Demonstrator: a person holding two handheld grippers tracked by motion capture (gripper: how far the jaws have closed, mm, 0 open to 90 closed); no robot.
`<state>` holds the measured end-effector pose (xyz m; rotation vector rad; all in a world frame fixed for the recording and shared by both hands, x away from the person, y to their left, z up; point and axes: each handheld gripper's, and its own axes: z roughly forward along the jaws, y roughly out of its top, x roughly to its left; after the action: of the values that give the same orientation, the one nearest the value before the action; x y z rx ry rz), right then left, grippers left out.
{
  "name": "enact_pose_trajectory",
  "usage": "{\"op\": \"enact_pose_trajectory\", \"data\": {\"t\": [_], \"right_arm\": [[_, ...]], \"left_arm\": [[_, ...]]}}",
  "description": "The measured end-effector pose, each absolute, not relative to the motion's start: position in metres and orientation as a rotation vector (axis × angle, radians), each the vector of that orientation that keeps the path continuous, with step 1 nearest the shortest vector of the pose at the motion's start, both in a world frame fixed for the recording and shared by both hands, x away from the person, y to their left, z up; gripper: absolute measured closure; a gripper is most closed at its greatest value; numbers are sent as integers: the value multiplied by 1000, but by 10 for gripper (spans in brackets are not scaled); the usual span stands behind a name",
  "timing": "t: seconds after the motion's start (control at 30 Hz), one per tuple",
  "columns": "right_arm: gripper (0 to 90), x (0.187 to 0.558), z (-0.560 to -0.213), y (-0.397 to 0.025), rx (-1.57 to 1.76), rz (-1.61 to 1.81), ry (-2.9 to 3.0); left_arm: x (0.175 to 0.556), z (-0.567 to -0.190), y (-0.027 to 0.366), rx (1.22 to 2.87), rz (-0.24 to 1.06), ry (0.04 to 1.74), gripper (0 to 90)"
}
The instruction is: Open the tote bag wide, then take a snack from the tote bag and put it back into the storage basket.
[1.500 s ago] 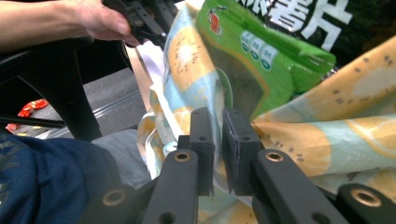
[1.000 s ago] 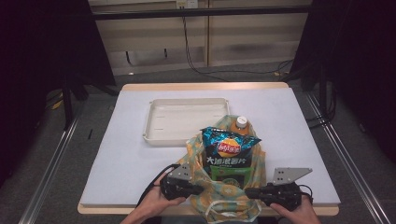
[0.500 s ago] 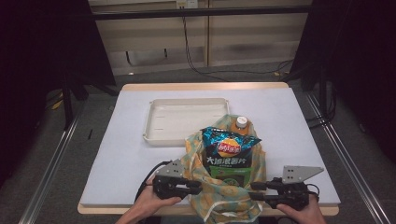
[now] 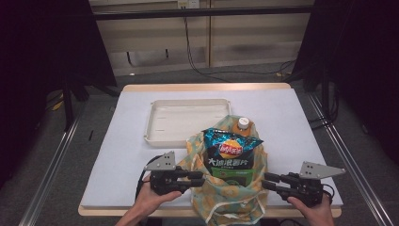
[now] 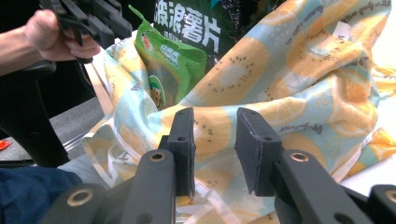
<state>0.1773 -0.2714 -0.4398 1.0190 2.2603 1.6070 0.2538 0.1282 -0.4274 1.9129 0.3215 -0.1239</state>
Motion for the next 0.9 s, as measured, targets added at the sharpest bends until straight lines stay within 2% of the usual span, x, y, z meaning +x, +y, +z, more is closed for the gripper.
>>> {"op": "enact_pose_trajectory", "data": {"t": [0.27,0.6,0.9], "right_arm": [[674,177,-438,-274,1025,1621,2214],[646,180,-438,-279,1057,1611,2204],[635,181,-439,-277,1058,1600,2216]], "left_arm": [[259,-407,116,1887,-70,295,667],[271,-404,98,1890,-46,308,565],[273,-411,78,1970,-97,256,577]]}}
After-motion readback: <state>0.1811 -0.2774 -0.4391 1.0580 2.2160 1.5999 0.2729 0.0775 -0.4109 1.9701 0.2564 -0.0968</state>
